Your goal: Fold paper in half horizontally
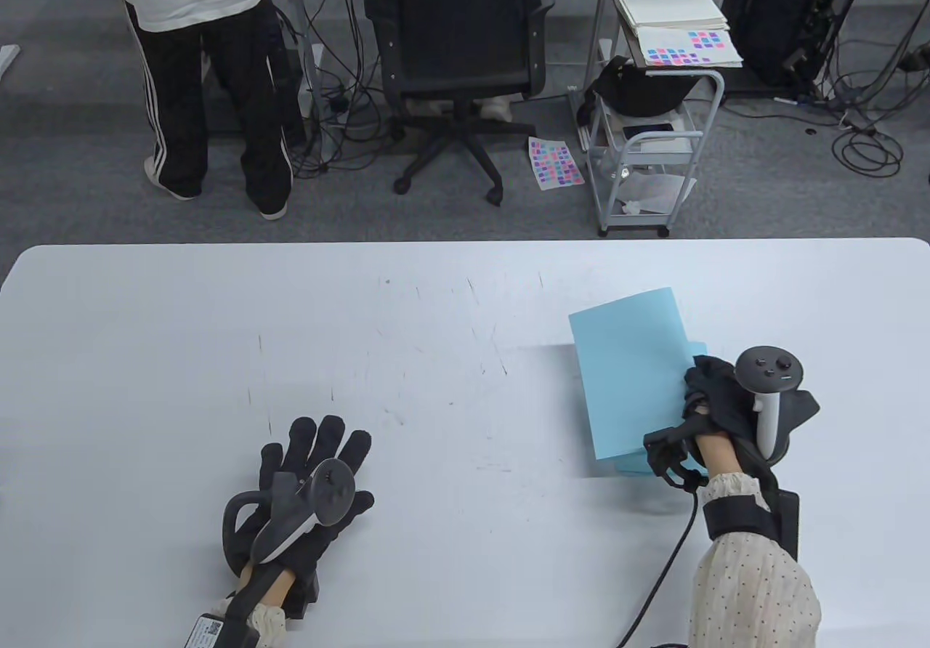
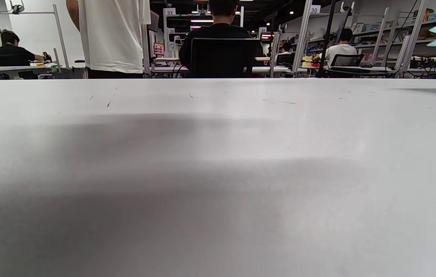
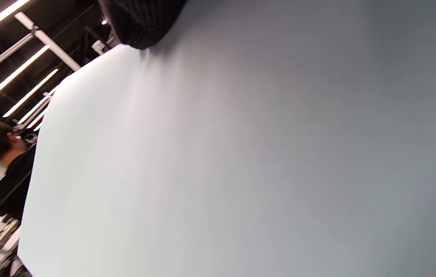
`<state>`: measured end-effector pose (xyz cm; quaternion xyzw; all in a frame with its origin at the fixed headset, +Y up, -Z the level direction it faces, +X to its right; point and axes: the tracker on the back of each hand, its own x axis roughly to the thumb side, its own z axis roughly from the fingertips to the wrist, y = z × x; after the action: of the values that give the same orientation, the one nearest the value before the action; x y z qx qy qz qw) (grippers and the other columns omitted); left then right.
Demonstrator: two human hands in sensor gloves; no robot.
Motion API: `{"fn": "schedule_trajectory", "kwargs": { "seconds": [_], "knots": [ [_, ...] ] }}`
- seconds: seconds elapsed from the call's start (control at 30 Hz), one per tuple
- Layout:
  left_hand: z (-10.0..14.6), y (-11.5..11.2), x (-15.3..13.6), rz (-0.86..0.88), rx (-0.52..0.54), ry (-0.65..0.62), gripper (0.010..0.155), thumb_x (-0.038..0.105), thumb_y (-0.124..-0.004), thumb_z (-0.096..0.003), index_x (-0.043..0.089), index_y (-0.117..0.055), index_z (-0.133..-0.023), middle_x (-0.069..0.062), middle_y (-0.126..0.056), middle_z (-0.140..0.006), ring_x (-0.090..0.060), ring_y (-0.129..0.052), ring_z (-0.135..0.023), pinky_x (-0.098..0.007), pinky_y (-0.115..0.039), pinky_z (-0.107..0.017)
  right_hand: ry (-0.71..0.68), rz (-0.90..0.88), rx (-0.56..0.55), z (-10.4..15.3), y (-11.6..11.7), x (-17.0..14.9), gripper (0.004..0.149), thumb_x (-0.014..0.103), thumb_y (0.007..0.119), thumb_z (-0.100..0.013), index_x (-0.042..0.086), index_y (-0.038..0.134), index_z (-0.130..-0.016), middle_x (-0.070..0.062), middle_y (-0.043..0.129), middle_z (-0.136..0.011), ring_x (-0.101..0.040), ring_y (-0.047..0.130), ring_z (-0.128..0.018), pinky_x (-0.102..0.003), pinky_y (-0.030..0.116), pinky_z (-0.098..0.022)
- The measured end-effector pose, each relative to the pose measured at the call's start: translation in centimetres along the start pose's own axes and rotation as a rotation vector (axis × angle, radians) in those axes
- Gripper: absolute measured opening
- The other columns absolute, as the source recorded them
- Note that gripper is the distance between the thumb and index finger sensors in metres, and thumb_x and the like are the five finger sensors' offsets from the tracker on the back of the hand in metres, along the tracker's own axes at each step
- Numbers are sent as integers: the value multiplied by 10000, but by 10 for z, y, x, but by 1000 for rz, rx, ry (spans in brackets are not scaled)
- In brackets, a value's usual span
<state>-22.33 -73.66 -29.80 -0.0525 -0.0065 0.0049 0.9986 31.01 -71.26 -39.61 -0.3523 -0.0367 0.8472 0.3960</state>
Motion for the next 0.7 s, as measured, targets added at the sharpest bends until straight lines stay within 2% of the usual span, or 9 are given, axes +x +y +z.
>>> {"fn": "schedule_trajectory", "kwargs": {
  "seconds": [0.2, 0.5, 0.6, 0.7],
  "knots": [
    [-1, -1, -2, 6, -8, 6, 770, 666, -621, -315, 625, -289, -1008, 230, -203, -1200, -170, -184, -1170, -546, -305, -884, 105, 26, -12, -22, 7, -29, 421, 257, 707, -471, 176, 728, -884, 6, 889, -669, -299, 845, -712, -542, 626, -622],
    [-2, -2, -3, 9, -25, 6, 770, 666, -621, -315, 627, -287, -1007, 231, -200, -1199, -169, -182, -1170, -547, -303, -885, 134, 155, -78, -31, 18, -42, 437, 268, 719, -475, 178, 721, -902, -12, 884, -710, -351, 760, -835, -581, 554, -681],
    [-2, -2, -3, 8, -26, 6, 771, 667, -621, -315, 626, -285, -1008, 230, -200, -1199, -169, -182, -1170, -546, -304, -885, 130, 196, -91, -30, 21, -43, 460, 274, 714, -481, 184, 688, -931, -27, 854, -769, -346, 712, -870, -596, 506, -702],
    [-2, -2, -3, 8, -28, 3, 769, 666, -621, -315, 627, -287, -1007, 229, -200, -1199, -168, -183, -1170, -545, -305, -885, 117, 242, -84, -26, 24, -41, 531, 312, 718, -482, 194, 612, -988, -59, 778, -909, -398, 602, -943, -623, 436, -720]
  ]
}}
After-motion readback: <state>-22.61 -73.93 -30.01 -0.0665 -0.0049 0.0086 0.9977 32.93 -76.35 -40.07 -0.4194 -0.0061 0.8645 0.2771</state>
